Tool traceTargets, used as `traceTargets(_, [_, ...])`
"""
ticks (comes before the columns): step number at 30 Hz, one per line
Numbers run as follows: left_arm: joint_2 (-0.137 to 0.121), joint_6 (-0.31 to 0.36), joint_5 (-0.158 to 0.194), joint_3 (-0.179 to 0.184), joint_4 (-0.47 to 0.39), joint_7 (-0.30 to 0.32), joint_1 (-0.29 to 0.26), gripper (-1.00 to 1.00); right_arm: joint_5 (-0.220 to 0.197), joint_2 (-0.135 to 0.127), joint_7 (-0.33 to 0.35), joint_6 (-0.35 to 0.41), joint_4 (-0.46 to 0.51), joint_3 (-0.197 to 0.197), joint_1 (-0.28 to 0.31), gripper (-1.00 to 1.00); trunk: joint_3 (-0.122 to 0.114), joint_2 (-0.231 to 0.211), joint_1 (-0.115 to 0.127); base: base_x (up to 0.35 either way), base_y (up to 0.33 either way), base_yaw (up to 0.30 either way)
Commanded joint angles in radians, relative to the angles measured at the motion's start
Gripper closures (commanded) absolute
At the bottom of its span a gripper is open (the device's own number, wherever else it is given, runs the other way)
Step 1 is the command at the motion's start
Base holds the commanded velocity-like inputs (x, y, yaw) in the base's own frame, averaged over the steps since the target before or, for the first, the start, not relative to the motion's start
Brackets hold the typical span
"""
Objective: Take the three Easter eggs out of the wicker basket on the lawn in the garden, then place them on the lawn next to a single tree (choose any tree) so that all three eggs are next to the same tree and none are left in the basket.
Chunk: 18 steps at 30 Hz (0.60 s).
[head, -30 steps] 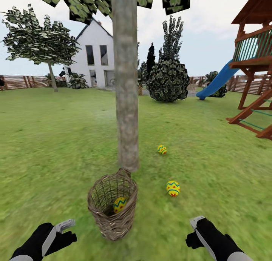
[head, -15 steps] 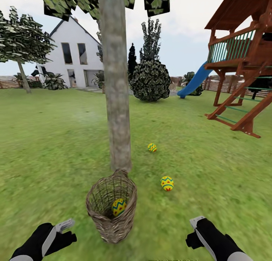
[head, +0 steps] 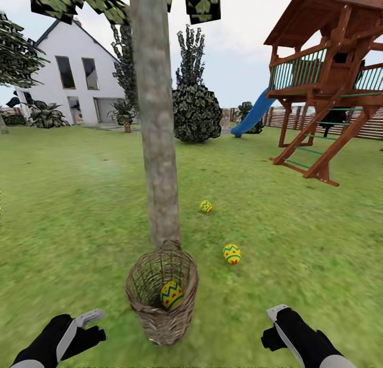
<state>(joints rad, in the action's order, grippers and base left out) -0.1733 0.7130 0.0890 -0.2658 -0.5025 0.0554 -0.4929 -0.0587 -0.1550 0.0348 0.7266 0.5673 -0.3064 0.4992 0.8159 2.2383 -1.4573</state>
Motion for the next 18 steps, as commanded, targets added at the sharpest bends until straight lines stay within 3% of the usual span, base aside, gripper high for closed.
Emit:
traceTargets(1, [-0.001, 0.005, 0.008, -0.003, -0.001, 0.000, 0.000, -1.00, -0.006, -0.002, -0.001, 0.006, 0.001, -0.006, 0.001, -1.00, 0.001, 0.001, 0.000, -0.075, 0.328, -0.013])
traceTargets(8, [-0.005, 0.005, 0.008, -0.004, -0.001, 0.000, -0.001, -1.00, -0.006, -0.004, -0.001, 0.005, 0.002, -0.005, 0.001, -1.00, 0.001, 0.001, 0.000, -0.097, 0.328, -0.003])
traceTargets(9, [-0.048, 0.007, 0.011, -0.005, -0.002, 0.006, -0.001, -1.00, -0.014, -0.038, -0.002, 0.010, 0.002, 0.002, 0.001, -1.00, 0.001, 0.001, 0.000, -0.108, 0.328, 0.000])
traceTargets(12, [-0.096, 0.010, 0.016, -0.007, -0.001, 0.009, -0.001, -1.00, -0.019, -0.092, 0.003, 0.014, 0.007, 0.030, 0.001, -1.00, 0.001, 0.001, 0.000, -0.109, 0.328, 0.000])
traceTargets(14, [-0.106, 0.009, 0.017, -0.007, -0.001, 0.009, 0.000, -1.00, -0.019, -0.107, 0.008, 0.015, 0.009, 0.070, 0.001, -1.00, 0.001, 0.001, 0.000, -0.109, 0.328, 0.000])
traceTargets(18, [-0.107, 0.006, 0.017, -0.006, -0.001, 0.009, -0.001, -1.00, -0.018, -0.113, 0.010, 0.015, 0.012, 0.104, 0.001, -1.00, 0.001, 0.001, 0.000, -0.108, 0.328, 0.000])
